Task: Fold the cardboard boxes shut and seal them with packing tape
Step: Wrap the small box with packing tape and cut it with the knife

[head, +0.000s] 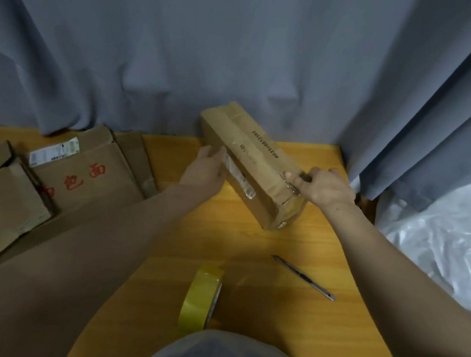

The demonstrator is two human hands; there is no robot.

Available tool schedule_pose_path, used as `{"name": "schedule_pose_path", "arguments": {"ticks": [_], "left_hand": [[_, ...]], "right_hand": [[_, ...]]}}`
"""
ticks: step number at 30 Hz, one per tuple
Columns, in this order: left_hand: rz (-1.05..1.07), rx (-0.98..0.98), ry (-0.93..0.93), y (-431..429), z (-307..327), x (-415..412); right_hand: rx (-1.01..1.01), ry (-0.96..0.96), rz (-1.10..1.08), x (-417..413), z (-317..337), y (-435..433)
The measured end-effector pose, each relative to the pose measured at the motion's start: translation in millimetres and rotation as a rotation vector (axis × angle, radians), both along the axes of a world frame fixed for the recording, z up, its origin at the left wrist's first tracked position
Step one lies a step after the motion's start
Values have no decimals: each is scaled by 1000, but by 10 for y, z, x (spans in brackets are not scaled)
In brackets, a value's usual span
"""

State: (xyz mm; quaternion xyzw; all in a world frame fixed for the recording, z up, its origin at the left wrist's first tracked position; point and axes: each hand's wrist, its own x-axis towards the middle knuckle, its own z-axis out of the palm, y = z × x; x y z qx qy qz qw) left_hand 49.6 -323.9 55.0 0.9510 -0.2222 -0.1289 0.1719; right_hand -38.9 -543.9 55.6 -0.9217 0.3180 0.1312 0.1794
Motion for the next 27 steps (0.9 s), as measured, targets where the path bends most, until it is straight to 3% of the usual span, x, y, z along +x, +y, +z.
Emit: {"name": "schedule_pose_path", "arguments": {"ticks": [3, 6, 11, 15, 18, 20, 23, 27], "left_hand": [[12, -161, 232, -117, -1, -161], [34, -326, 376, -142, -8, -308], [-40, -95, 333, 78, -77, -437], [-50, -67, 234, 155, -118, -517], [-29, -106, 219, 165, -106, -554], [-7, -147, 240, 209, -96, -578], [77, -190, 344, 315, -101, -676], [238, -149, 403, 493, -146, -840]], "right_hand": [[265, -102, -55, -9, -23, 128], [407, -232, -2, -29, -60, 378], [639, -277, -41, -91, -77, 697], [581, -222, 9, -142, -91, 780], [325, -193, 101, -176, -116, 788], [184, -327, 103, -280, -119, 819], [157, -643, 148, -506, -89, 903], [257, -650, 203, -770, -160, 1054]]}}
